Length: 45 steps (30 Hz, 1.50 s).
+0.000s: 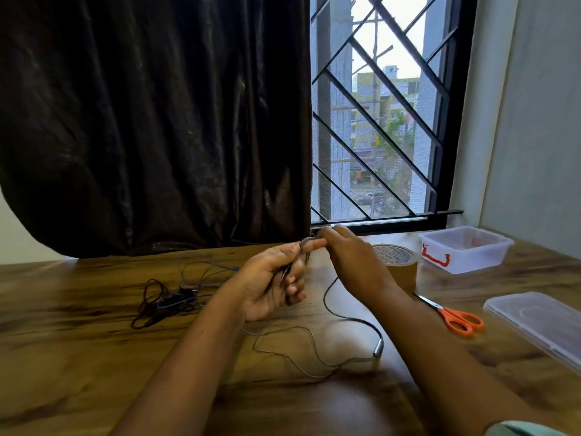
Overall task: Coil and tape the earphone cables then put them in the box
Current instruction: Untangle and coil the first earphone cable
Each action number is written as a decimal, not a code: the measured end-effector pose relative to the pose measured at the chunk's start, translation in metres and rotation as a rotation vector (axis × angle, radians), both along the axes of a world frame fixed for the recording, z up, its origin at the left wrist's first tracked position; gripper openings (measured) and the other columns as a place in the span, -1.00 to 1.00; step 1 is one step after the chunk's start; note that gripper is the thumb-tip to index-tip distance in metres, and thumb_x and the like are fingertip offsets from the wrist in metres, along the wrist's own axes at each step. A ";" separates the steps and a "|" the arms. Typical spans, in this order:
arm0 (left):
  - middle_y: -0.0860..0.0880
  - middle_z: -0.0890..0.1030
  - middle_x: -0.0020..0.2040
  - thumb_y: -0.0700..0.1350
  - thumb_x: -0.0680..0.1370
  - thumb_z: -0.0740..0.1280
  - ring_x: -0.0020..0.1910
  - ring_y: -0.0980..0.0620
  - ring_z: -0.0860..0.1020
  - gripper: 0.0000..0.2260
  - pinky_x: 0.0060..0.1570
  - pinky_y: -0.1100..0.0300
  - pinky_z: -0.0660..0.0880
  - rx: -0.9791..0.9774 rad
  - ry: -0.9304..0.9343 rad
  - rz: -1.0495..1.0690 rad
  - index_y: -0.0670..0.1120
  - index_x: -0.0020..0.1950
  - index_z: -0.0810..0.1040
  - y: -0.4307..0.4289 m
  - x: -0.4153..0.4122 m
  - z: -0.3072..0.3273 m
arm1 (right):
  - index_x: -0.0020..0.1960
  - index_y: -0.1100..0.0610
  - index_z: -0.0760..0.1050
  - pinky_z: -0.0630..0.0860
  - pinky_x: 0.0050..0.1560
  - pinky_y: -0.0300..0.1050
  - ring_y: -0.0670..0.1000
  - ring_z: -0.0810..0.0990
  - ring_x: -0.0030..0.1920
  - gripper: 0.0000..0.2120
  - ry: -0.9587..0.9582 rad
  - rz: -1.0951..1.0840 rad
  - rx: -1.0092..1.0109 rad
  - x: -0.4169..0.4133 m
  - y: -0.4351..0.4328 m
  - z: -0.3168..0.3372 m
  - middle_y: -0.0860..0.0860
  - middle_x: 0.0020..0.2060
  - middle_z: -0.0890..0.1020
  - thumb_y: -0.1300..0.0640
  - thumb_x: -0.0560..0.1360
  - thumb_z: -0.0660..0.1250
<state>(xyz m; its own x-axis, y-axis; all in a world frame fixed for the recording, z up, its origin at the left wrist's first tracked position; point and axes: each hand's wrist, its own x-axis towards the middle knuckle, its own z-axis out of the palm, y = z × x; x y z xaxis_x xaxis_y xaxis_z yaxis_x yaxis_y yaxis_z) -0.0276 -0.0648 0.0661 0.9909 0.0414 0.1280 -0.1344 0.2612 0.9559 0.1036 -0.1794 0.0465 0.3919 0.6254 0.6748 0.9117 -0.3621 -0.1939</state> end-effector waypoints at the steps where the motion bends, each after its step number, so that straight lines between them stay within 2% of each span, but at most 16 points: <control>1: -0.01 0.36 -0.50 -0.12 0.61 0.06 -0.58 0.12 0.36 -0.67 -0.49 0.27 0.47 -0.047 -0.021 0.018 -0.13 0.28 0.48 -0.001 0.000 0.000 | 0.10 0.04 0.43 0.52 -0.12 0.05 0.11 0.57 -0.06 -0.79 0.037 0.026 0.000 0.000 0.002 -0.002 0.00 0.00 0.51 0.26 0.57 0.13; 6: -0.03 0.52 -0.41 -0.15 0.59 0.13 -0.51 0.09 0.51 -0.65 -0.39 0.21 0.58 -0.187 -0.143 0.135 -0.06 0.37 0.40 -0.005 0.002 0.003 | 0.10 0.19 0.50 0.53 -0.05 0.07 0.04 0.53 -0.16 -0.79 0.177 0.131 -0.189 -0.003 0.011 -0.014 0.10 -0.08 0.57 0.33 0.54 0.17; 9: -0.06 0.65 -0.30 -0.17 0.65 0.06 -0.43 0.04 0.61 -0.67 -0.38 0.20 0.60 -0.193 -0.201 0.327 -0.05 0.41 0.33 -0.002 0.006 0.003 | 0.10 0.21 0.51 0.54 -0.16 -0.08 -0.14 0.43 -0.34 -0.80 0.243 0.168 -0.262 -0.002 0.016 -0.020 -0.09 -0.26 0.47 0.30 0.57 0.15; 12: -0.10 0.68 -0.05 -0.19 0.66 0.01 -0.15 -0.03 0.67 -0.65 -0.13 0.14 0.60 -0.227 -0.273 0.463 0.04 0.43 0.26 0.007 0.010 0.000 | 0.14 0.20 0.51 0.43 -0.24 -0.33 -0.20 0.42 -0.34 -0.80 0.256 0.189 -0.366 -0.006 0.021 -0.021 -0.15 -0.27 0.46 0.24 0.61 0.14; 13: -0.12 0.65 0.05 -0.19 0.67 0.00 -0.05 -0.05 0.65 -0.67 -0.01 0.11 0.57 -0.241 -0.286 0.506 0.05 0.39 0.29 0.011 0.010 0.000 | 0.14 0.18 0.51 0.44 -0.20 -0.32 -0.17 0.47 -0.30 -0.80 0.242 0.201 -0.395 -0.008 0.022 -0.022 -0.11 -0.23 0.51 0.20 0.62 0.14; 15: -0.13 0.59 0.16 -0.20 0.67 -0.01 0.12 -0.08 0.59 -0.68 0.19 0.05 0.47 -0.246 -0.299 0.606 0.00 0.40 0.28 0.020 0.011 -0.001 | 0.11 0.14 0.52 0.51 -0.07 -0.17 -0.06 0.55 -0.19 -0.80 0.198 0.231 -0.425 -0.013 0.027 -0.023 0.00 -0.15 0.60 0.12 0.62 0.14; 18: -0.02 0.59 0.12 -0.19 0.68 -0.03 0.23 -0.02 0.52 -0.56 0.36 0.03 0.34 -0.047 -0.298 0.734 -0.02 0.55 -0.03 0.030 0.011 -0.006 | 0.06 0.09 0.51 0.51 -0.07 -0.07 0.00 0.59 -0.14 -0.76 0.121 0.289 -0.385 -0.021 0.031 -0.024 0.04 -0.12 0.64 -0.01 0.62 0.14; 21: 0.04 0.57 0.12 -0.20 0.67 -0.03 0.19 0.08 0.51 -0.52 0.24 0.25 0.30 0.345 -0.235 0.799 0.01 0.55 -0.14 0.032 0.011 -0.011 | 0.03 0.08 0.49 0.50 -0.12 -0.05 0.06 0.61 -0.11 -0.77 0.042 0.322 -0.310 -0.028 0.030 -0.018 0.05 -0.12 0.65 -0.03 0.62 0.14; 23: 0.03 0.58 0.09 -0.23 0.66 0.00 0.15 0.04 0.53 -0.50 0.16 0.25 0.35 0.533 -0.169 0.755 0.02 0.54 -0.13 0.033 0.015 -0.016 | -0.01 0.11 0.50 0.45 -0.17 -0.07 0.08 0.60 -0.14 -0.78 -0.004 0.345 -0.249 -0.029 0.026 -0.012 0.07 -0.15 0.65 0.01 0.62 0.17; 26: 0.00 0.61 0.00 -0.28 0.65 0.03 -0.04 -0.06 0.63 -0.47 0.09 0.01 0.54 0.579 -0.044 0.579 0.00 0.56 -0.09 0.031 0.016 -0.021 | -0.02 0.13 0.54 0.34 -0.25 -0.16 0.07 0.61 -0.19 -0.81 -0.055 0.332 -0.094 -0.021 0.017 -0.004 0.06 -0.20 0.65 0.04 0.59 0.23; 29: -0.09 0.63 -0.05 -0.28 0.65 0.01 -0.42 -0.01 0.63 -0.54 -0.21 0.14 0.59 0.486 0.056 0.348 -0.03 0.53 0.02 0.023 0.009 -0.016 | -0.02 0.05 0.50 0.46 -0.30 -0.06 0.06 0.62 -0.21 -0.68 -0.114 0.198 0.045 -0.011 0.006 0.001 -0.01 -0.21 0.63 -0.14 0.58 0.10; 31: -0.15 0.67 -0.13 -0.28 0.65 -0.01 -0.50 -0.02 0.58 -0.64 -0.12 0.17 0.56 0.423 0.081 0.194 -0.08 0.43 0.24 0.014 0.005 -0.010 | -0.02 0.01 0.48 0.51 -0.29 0.00 0.05 0.62 -0.21 -0.63 -0.116 0.144 0.130 -0.006 0.002 0.001 -0.04 -0.21 0.64 -0.20 0.55 0.03; 33: -0.15 0.64 -0.29 -0.28 0.63 0.00 -0.55 0.00 0.51 -0.69 -0.19 0.18 0.58 0.283 0.072 0.116 -0.11 0.28 0.41 0.008 0.002 -0.004 | -0.02 -0.01 0.47 0.52 -0.28 0.01 0.03 0.62 -0.21 -0.65 -0.041 0.138 0.214 -0.001 -0.001 0.001 -0.06 -0.21 0.64 -0.21 0.56 0.02; 37: -0.08 0.52 -0.37 -0.20 0.63 0.01 -0.47 0.04 0.51 -0.66 -0.19 0.07 0.62 0.037 0.079 -0.021 -0.21 0.26 0.50 0.007 -0.004 0.002 | 0.00 -0.03 0.46 0.52 -0.28 0.02 0.03 0.60 -0.22 -0.71 0.009 0.100 0.260 0.003 -0.001 -0.001 -0.05 -0.23 0.63 -0.17 0.59 0.05; 41: -0.11 0.57 -0.30 -0.20 0.62 0.04 -0.29 0.00 0.58 -0.67 -0.16 0.12 0.59 0.095 0.161 -0.121 -0.26 0.26 0.49 0.012 -0.007 -0.002 | 0.00 0.01 0.48 0.49 -0.35 -0.03 0.05 0.59 -0.28 -0.66 -0.013 0.071 0.308 0.002 -0.001 -0.001 -0.02 -0.28 0.62 -0.16 0.59 0.03; 45: -0.15 0.57 -0.27 -0.25 0.61 0.05 -0.30 0.03 0.60 -0.70 -0.28 0.26 0.58 0.077 0.182 -0.128 -0.30 0.20 0.49 0.015 -0.007 -0.005 | -0.02 0.04 0.48 0.41 -0.41 -0.09 0.05 0.56 -0.33 -0.66 -0.002 0.022 0.360 0.004 -0.002 0.001 -0.02 -0.34 0.59 -0.15 0.60 0.05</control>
<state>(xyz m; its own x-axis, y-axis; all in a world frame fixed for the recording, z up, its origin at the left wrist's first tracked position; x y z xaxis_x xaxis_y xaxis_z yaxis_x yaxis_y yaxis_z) -0.0345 -0.0495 0.0609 0.9945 -0.0892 -0.0550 0.0712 0.1905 0.9791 0.1075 -0.1814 0.0479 0.3793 0.3561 0.8540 0.9191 -0.2514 -0.3034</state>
